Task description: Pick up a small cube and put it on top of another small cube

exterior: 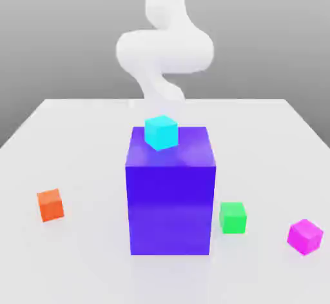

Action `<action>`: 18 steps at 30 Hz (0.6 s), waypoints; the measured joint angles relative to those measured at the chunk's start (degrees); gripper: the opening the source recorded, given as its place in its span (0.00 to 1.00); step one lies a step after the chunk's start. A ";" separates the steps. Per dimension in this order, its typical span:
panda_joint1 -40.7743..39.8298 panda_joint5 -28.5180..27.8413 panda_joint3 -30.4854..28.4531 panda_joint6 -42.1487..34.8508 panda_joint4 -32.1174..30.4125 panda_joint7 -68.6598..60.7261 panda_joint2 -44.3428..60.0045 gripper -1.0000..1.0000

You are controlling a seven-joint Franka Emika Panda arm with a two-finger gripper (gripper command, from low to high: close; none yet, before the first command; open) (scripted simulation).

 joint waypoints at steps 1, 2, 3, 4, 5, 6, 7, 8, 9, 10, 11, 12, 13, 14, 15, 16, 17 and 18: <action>0.63 0.30 0.80 0.99 -0.50 0.16 2.24 0.50; 1.27 0.53 1.57 1.93 -0.98 0.37 4.39 0.50; 1.87 0.73 2.36 2.86 -1.45 0.58 6.48 0.50; 2.49 0.88 3.15 3.78 -1.91 0.83 8.56 0.50; 3.07 1.01 4.00 4.69 -2.37 1.09 10.62 0.50; 3.65 1.09 4.86 5.61 -2.83 1.38 12.67 0.50; 4.22 1.13 5.73 6.52 -3.29 1.71 14.72 0.50; 4.78 1.12 6.63 7.43 -3.75 2.07 16.77 0.50; 5.32 1.07 7.57 8.35 -4.21 2.46 18.82 0.50; 5.88 0.94 8.49 9.27 -4.67 2.89 20.88 0.50; 6.40 0.75 9.45 10.18 -5.13 3.38 22.94 0.50; 6.93 0.51 10.40 11.10 -5.59 3.91 25.01 0.50; 7.47 0.15 11.33 12.01 -6.05 4.52 27.08 0.50; 8.03 -0.31 12.24 12.93 -6.52 5.20 29.17 0.50; 8.57 -0.85 13.14 13.84 -6.98 5.94 31.27 0.50; 9.10 -1.50 14.03 14.75 -7.43 6.76 33.39 0.50; 10.04 -2.26 14.79 15.65 -7.89 7.65 35.52 0.50; 11.28 -3.14 15.47 16.55 -8.35 8.63 37.67 0.50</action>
